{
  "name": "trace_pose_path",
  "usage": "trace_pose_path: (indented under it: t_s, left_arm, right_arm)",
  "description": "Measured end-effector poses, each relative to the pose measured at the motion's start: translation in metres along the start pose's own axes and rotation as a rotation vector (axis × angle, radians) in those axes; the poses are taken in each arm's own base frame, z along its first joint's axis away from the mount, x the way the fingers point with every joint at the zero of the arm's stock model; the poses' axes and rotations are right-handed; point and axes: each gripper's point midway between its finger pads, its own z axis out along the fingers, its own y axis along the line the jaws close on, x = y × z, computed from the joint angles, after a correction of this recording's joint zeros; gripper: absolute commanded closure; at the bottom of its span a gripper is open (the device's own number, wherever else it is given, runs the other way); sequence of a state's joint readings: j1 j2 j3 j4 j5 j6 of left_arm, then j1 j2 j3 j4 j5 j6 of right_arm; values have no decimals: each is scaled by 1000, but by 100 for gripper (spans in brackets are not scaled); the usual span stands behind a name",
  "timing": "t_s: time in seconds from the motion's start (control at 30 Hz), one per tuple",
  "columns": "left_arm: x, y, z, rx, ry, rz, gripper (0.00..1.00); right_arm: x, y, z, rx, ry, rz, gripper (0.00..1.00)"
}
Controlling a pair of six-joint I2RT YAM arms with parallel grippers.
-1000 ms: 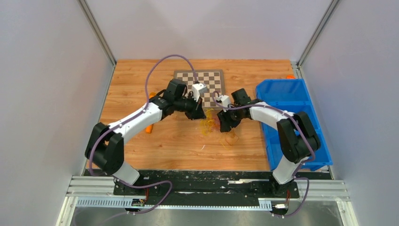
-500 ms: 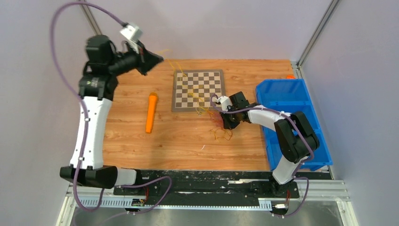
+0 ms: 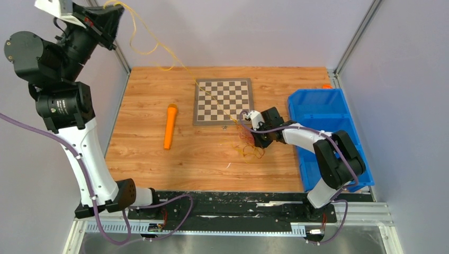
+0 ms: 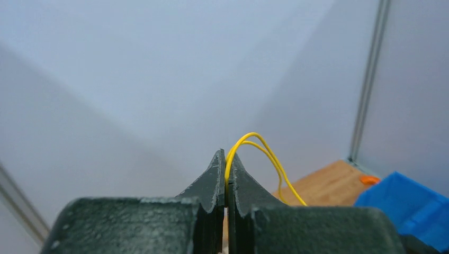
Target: Untangle the cables
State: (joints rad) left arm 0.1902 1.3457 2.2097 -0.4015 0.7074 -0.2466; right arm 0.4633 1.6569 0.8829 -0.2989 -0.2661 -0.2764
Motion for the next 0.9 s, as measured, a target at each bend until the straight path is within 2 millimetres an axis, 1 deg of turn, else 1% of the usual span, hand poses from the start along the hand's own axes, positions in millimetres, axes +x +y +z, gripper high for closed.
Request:
trace_pose_path:
  t_s: [0.07,0.13,0.23,0.3,0.37,0.47,0.53,0.6,0.63,0.67,0.73,0.8,0.87,0.9]
  left_arm:
    - [-16,16,1,-79,-42,24,100]
    - [-28,33,1,-164,-78,41,100]
    - [-31,51,-1,-257,-93,39,100]
    - [-23,63,-3,-313,-79,28,100]
    - [-8,72,-5,-351,-50,12,100]
    - [23,79,-5,-355,14,-21,100]
    - [48,79,-4,-334,68,-55,100]
    - [79,79,-8,-332,136,-93,100]
    - [98,80,-14,-342,181,-112,100]
    - [121,81,-22,-361,232,-124,100]
    - [175,84,-46,-418,356,-150,100]
    - [230,85,-73,-468,485,-166,96]
    - [286,85,-103,-512,620,-175,79]
    - [316,85,-120,-535,697,-181,56]
  right_arm:
    - [1,0,0,4,-1,-3,100]
    - [1,0,-1,4,-4,-6,100]
    - [2,0,-1,5,-4,-7,100]
    - [1,0,-1,4,-4,-7,100]
    - [3,1,-3,2,1,-9,100]
    - [8,4,-7,-11,22,-12,100]
    - [12,8,-10,-30,33,-13,100]
    - [13,14,-15,-57,36,-15,100]
    - [12,17,-19,-71,33,-14,100]
    - [10,21,-22,-87,24,-15,100]
    - [1,28,-32,-119,1,-17,100]
    - [-13,33,-40,-148,-31,-25,100]
    - [-31,38,-49,-177,-75,-38,100]
    - [-38,40,-53,-191,-95,-45,100]
